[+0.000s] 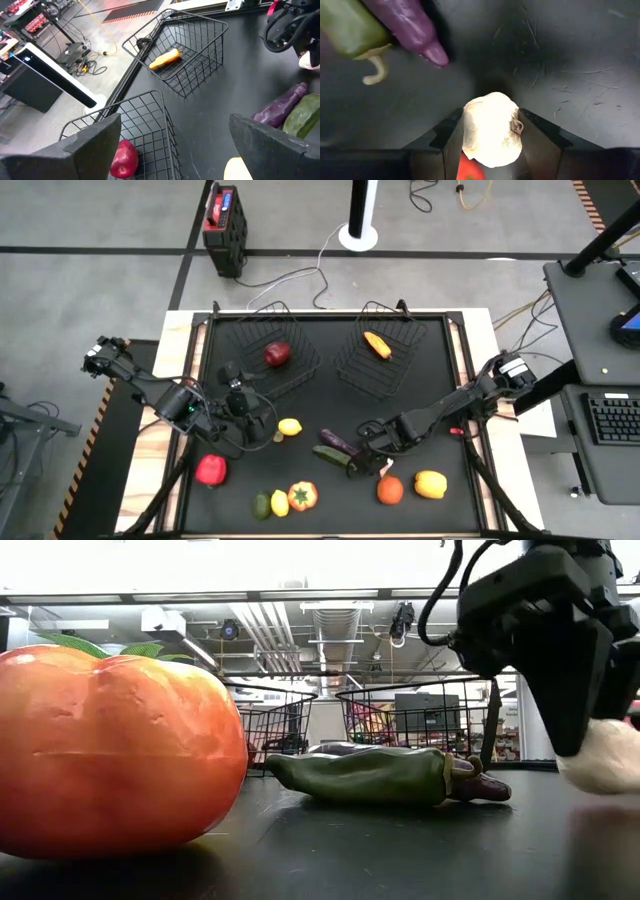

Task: Sort produce into baskets
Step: Put the garlic into the right black wire basket

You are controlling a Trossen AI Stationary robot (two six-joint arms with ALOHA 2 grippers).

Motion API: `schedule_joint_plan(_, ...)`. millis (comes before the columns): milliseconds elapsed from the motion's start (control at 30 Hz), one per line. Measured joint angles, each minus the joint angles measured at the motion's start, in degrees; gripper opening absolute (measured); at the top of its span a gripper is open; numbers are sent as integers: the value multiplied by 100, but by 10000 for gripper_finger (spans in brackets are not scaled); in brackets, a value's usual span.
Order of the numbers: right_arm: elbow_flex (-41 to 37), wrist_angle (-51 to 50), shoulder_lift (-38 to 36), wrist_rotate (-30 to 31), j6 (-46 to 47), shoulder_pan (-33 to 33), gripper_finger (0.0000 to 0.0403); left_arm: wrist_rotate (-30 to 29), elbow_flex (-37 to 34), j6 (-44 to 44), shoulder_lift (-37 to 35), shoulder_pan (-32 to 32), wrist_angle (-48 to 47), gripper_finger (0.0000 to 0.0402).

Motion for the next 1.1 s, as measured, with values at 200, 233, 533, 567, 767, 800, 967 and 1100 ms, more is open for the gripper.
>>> schedule_joint_plan(200,2,6,-325,295,-165,-86,167,0,0,-18,0,0,-7,350)
schedule_joint_plan(233,4,7,-398,353,-200,-105,167,0,0,-20,0,0,-7,350)
schedule_joint_plan(533,313,52,-1004,1231,-1112,-235,167,0,0,-167,0,0,-6,350)
schedule_joint_plan(567,402,62,-1041,1378,-1305,-244,167,1,0,-191,0,0,-7,350)
schedule_joint_plan(767,899,214,-1181,2348,-2854,-287,166,0,-111,-387,0,0,47,350)
schedule_joint_plan(800,971,232,-1185,2484,-3140,-287,166,0,-144,-436,0,0,54,350)
schedule_joint_plan(967,1099,778,-1190,3039,-4639,-287,166,0,-337,-762,0,0,104,350)
schedule_joint_plan(1100,1052,1544,-1190,3157,-5733,-303,166,3,-452,-1094,0,0,145,350)
